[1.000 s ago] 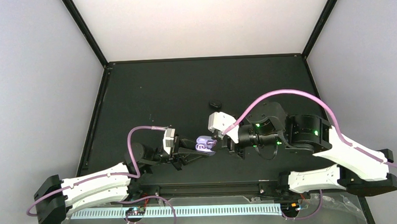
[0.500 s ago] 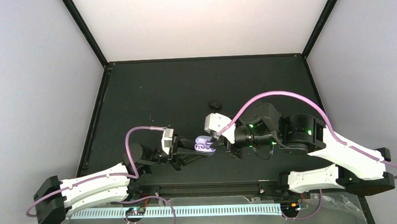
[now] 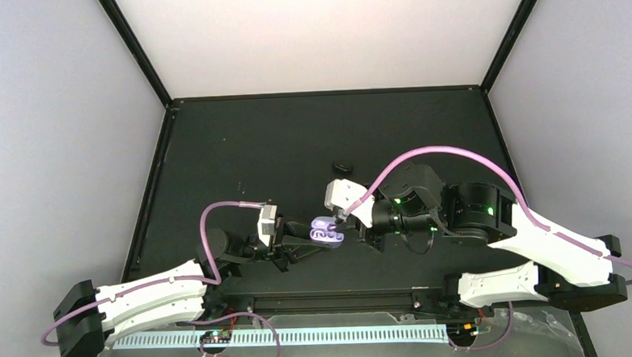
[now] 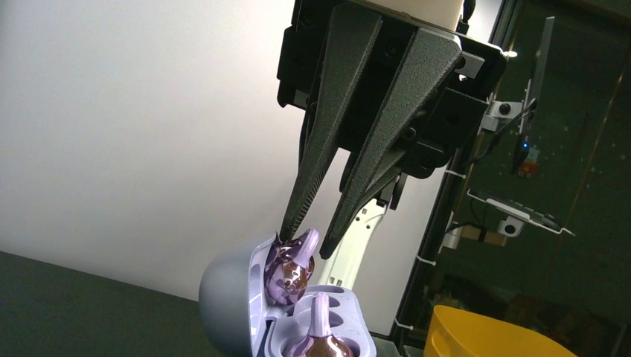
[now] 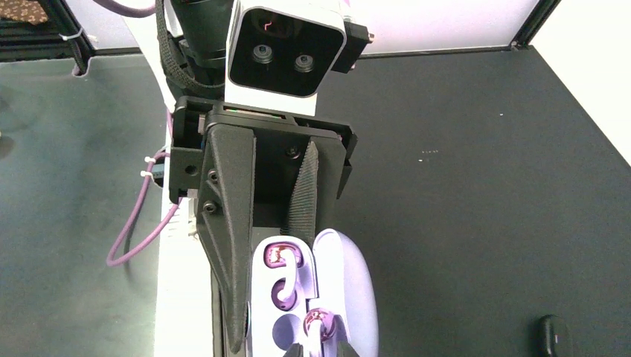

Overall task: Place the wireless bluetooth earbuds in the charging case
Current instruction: Adjust the earbud with the charging case.

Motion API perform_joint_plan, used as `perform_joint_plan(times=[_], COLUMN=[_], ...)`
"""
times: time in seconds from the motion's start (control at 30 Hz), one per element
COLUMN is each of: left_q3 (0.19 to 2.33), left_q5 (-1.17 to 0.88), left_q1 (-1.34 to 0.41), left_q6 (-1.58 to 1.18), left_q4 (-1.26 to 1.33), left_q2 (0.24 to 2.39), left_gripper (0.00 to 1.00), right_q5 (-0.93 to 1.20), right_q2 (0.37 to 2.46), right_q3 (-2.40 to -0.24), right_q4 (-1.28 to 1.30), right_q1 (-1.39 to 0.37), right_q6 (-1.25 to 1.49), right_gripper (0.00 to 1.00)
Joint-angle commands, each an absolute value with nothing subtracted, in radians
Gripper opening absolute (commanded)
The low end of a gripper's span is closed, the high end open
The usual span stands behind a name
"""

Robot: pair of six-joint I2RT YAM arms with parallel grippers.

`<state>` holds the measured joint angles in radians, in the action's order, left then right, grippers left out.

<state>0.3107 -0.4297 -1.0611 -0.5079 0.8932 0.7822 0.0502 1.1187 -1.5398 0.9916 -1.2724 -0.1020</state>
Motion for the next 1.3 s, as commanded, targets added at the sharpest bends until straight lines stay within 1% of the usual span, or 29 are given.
perform_joint_plan(times=[0.0,0.27,0.47,0.8,1.0,1.27], left_q3=[0.325,0.328,0.328,0.32,0.341,0.371], left_q5=[-0.42,-0.423,-0.422,-0.416,-0.487,-0.524], left_q1=[-1.066,-1.066,-1.066,-1.066,-1.066,-1.066], left_q6=[-0.489,-0.487,-0.485,-0.451,-0.37,-0.283], left_q4=[0.911,0.91,0.909,0.938,0.952,0.922], left_q2=[0.767,0.769,0.77,0.79,0.793,0.758], left_gripper=[0.02,0.02,0.02,0.02,0.02,0.01], right_q5=[0.02,0.026,0.028,0.064,0.147,0.219], right_q2=[1.128,1.13,1.129,1.094,1.048,1.058], right_q3=[-1.527,-1.519,-1.52,-1.532,-1.537,-1.58], right_q4=[1.002,0.999,1.0,0.947,0.892,0.932], right_q1=[-1.27,-1.27,-1.271,-1.271,-1.272,-1.271], right_q6=[-0.113,-0.118,-0.119,-0.123,-0.181,-0.203], right_gripper=[0.1,0.09,0.01,0.01,0.01,0.01])
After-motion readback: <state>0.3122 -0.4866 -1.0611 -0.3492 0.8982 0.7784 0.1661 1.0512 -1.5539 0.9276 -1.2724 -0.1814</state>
